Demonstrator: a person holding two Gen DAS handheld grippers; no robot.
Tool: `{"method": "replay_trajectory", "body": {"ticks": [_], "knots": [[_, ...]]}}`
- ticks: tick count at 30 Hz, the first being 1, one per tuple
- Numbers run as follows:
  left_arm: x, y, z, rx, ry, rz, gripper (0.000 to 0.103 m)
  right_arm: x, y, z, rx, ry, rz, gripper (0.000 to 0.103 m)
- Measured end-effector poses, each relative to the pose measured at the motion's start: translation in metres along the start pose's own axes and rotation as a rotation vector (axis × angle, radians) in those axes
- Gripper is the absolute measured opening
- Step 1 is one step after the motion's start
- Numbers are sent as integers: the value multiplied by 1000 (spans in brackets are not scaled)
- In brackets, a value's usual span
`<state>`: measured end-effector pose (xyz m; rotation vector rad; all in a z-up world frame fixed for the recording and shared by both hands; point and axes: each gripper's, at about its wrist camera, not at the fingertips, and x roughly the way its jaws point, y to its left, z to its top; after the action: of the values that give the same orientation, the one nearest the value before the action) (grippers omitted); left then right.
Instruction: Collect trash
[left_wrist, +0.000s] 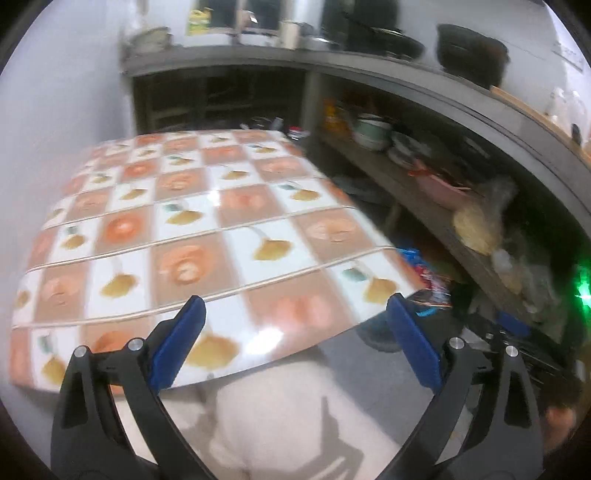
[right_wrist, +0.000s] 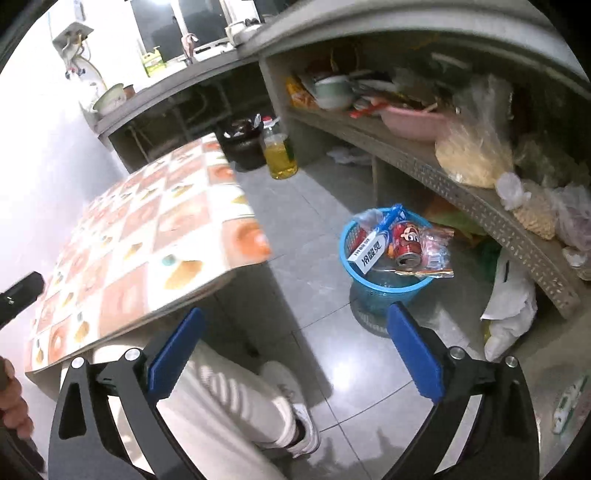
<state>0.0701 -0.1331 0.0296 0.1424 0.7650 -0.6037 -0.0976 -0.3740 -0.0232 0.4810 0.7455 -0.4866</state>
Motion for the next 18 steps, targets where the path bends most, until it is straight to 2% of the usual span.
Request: {"method": "replay_trajectory", "body": {"ticks": [3, 5, 7, 10, 14, 18], "knots": [[-14, 11, -7, 2, -26, 140, 94, -22, 29, -4, -44, -42, -24, 96], [-22, 20, -12, -15, -31, 236, 94, -33, 49, -7, -102, -72, -99, 96], [-29, 28, -16, -43, -22, 261, 94, -41, 69, -14, -174, -98, -150, 96], [-34, 39, -25, -86, 16, 293, 94, -51, 84, -23, -210, -135, -182, 96], [-38, 44, -39, -106, 34, 389, 94, -57, 94, -36, -184, -121, -139, 96], [-34, 49, -46, -114, 78, 388, 94, -56, 100, -44, -196, -96, -144, 96]]}}
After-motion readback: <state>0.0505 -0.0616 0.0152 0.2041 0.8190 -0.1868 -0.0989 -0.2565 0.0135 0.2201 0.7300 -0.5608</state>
